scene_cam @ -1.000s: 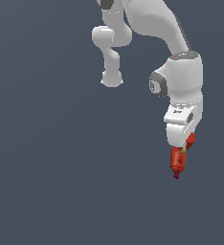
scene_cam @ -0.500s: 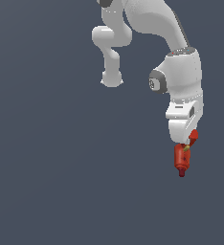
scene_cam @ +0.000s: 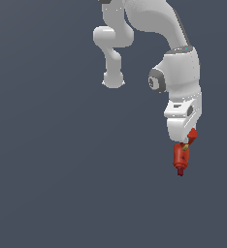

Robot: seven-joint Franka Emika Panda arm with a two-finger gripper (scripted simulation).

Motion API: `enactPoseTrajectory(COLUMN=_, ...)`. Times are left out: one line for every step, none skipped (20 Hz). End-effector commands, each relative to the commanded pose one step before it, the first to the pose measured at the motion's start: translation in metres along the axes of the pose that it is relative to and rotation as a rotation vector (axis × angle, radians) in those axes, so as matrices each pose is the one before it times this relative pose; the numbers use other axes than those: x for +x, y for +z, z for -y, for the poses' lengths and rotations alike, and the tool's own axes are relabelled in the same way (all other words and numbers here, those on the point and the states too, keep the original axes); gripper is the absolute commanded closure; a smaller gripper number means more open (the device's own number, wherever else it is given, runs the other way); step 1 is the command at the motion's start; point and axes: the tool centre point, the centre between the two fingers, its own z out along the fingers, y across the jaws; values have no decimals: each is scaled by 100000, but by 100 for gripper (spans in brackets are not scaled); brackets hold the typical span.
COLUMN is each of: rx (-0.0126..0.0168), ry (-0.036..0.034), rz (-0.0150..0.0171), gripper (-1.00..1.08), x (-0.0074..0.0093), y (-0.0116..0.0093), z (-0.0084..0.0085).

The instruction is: Pick up the object and move it to a goal position.

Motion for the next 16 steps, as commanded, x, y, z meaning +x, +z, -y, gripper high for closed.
enactPoseTrajectory(rx=-427, ry=-156, rz=-455, gripper=108, x=-310, y=-877, z=-104)
enactPoseTrajectory(rx=-30, ry=-26, rz=28, gripper=108, x=-283, y=-325, z=11)
enactPoseTrajectory(rx=0, ry=0, rz=0, gripper=108, x=-304, y=-358, z=0)
enactPoseTrajectory(rx=-29, ry=-26, rz=29, gripper=108, x=-292, y=-340, z=11)
enactPoseTrajectory(rx=0, ry=0, rz=0, gripper=108, x=-271, y=-324, z=0)
enactPoseTrajectory(rx=0, ry=0, rz=0, gripper=108, x=-246, y=-297, z=0)
enactPoseTrajectory(rx=0, ry=0, rz=0, gripper=108, x=-221, y=-269, z=0)
enactPoseTrajectory(rx=0, ry=0, rz=0, gripper=108, x=-195, y=-240, z=0)
enactPoseTrajectory(rx=0, ry=0, rz=0, gripper=108, x=-169, y=-210, z=1)
enactPoseTrajectory(rx=0, ry=0, rz=0, gripper=108, x=-142, y=-180, z=1)
enactPoseTrajectory(rx=34, ry=25, rz=-25, gripper=108, x=-118, y=-155, z=-8)
enactPoseTrajectory(rx=31, ry=25, rz=-28, gripper=108, x=-92, y=-126, z=-9)
enactPoseTrajectory(rx=0, ry=0, rz=0, gripper=108, x=-64, y=-88, z=2)
enactPoseTrajectory(rx=30, ry=26, rz=-29, gripper=108, x=-46, y=-70, z=-9)
enactPoseTrajectory(rx=0, ry=0, rz=0, gripper=108, x=-24, y=-36, z=1)
enactPoseTrajectory(rx=0, ry=0, rz=0, gripper=108, x=-8, y=-12, z=1)
